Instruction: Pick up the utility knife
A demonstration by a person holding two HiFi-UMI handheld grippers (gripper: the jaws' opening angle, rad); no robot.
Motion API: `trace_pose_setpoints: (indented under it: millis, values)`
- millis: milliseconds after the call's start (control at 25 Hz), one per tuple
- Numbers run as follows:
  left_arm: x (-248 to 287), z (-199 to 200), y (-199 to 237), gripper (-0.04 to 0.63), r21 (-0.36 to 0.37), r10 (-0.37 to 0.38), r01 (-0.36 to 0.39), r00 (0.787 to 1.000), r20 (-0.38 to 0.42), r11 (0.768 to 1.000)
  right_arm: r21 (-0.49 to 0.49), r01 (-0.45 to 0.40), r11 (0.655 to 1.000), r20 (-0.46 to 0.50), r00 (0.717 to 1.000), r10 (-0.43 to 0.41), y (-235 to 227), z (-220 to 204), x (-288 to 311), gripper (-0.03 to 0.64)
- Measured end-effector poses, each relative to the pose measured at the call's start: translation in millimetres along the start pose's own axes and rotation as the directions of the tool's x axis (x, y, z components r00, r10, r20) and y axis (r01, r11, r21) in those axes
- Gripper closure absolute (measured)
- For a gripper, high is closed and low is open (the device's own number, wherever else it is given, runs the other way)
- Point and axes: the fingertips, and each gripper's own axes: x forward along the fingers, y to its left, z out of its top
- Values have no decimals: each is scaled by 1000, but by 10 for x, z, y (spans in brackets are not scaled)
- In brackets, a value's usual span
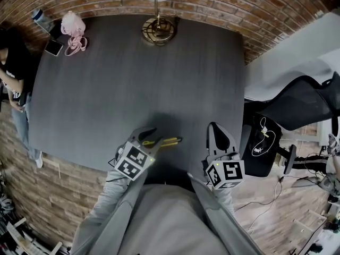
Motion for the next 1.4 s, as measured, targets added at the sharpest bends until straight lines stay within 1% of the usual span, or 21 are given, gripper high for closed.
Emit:
trace_pose_setpoints:
  millis: [120,240,360,520,800,1080,1280,1400]
  values:
    - [97,-191,-99,447,38,-36,39,997,-73,999,14,12,1000,-3,1000,-12,-29,-38,-13,598]
    - [188,-335,-202,412,83,-76,88,988,-137,993,27,22,999,-11,1000,-21,-47,-89,-31,598]
    - [276,-435,-270,397,137,-103,131,976,-189,982,42,32,999,-17,999,-32,-78,-126,-49,598]
    - [370,-562,-316,382,206,-115,167,963,-243,964,59,50,997,-24,999,-48,-129,-173,-95,598]
    - [496,-683,-374,379,281,-126,213,946,-298,936,75,73,995,-40,997,-70,-168,-274,-163,598]
    - [577,-736,-383,379,373,-97,223,940,-328,901,81,85,993,-51,995,-81,-191,-344,-220,598]
    - [592,-744,-410,379,403,-112,258,930,-349,878,84,89,992,-52,995,-85,-194,-358,-248,598]
    - [597,-738,-414,379,397,-127,272,926,-354,876,86,90,992,-53,995,-85,-194,-355,-259,598]
